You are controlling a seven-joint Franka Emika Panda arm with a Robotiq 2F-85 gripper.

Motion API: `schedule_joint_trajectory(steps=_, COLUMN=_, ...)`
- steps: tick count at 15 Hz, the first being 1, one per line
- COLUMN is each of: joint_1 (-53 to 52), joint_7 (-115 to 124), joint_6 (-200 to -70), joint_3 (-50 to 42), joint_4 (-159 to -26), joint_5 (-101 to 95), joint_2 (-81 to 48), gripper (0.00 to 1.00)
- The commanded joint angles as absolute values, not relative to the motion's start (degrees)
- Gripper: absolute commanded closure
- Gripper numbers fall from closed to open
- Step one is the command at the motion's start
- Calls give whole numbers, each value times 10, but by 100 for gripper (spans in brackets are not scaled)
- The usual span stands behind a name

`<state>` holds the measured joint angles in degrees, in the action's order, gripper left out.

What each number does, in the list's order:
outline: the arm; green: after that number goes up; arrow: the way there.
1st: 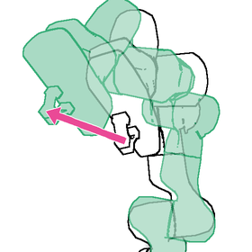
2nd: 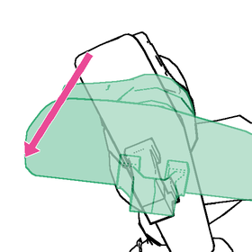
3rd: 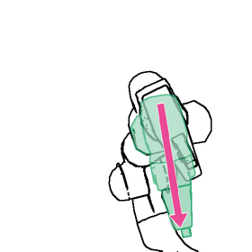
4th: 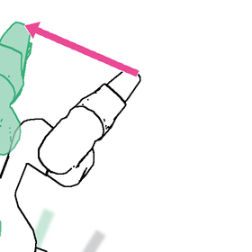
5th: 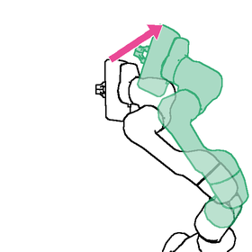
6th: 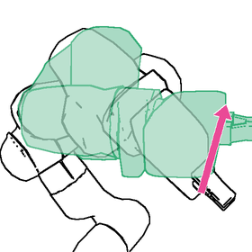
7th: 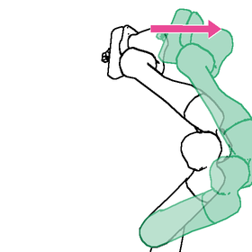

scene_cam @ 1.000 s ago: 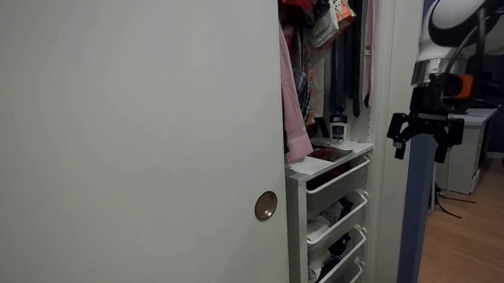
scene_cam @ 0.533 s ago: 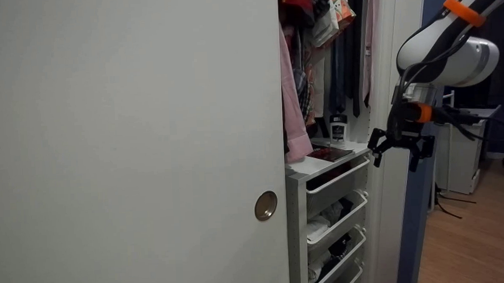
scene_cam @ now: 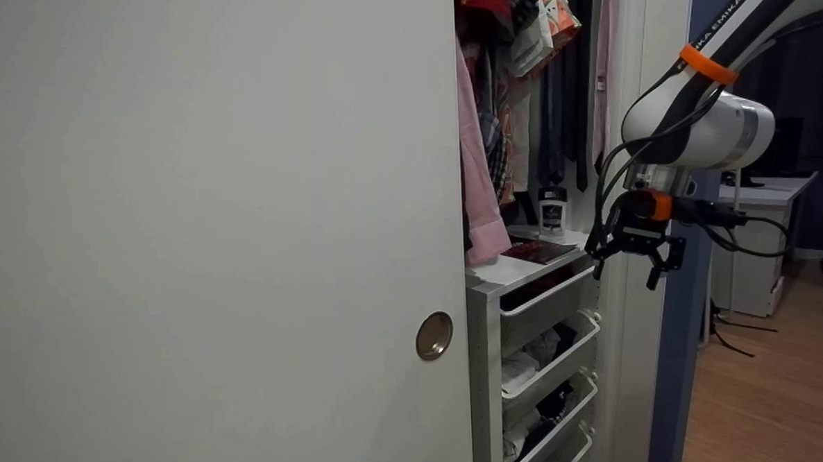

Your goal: Open the upper drawer

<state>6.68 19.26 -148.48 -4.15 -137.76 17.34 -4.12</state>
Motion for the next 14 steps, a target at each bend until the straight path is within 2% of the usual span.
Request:
schedule_joint_trajectory(steps=1, joint_1=61, joint_7=193, joint_6=-1483, joint_3=-47, joint_4=-1377, joint_5=173, joint_2=-41, gripper=0)
schedule_joint_trajectory(steps=9, joint_1=50, joint_7=260, joint_6=-1571, joint_3=-38, joint_4=-1314, joint_5=217, joint_2=-130, gripper=0)
schedule_joint_trajectory(steps=14, joint_1=63, joint_7=252, joint_6=-1618, joint_3=-12, joint_4=-1259, joint_5=320, joint_2=-197, gripper=0)
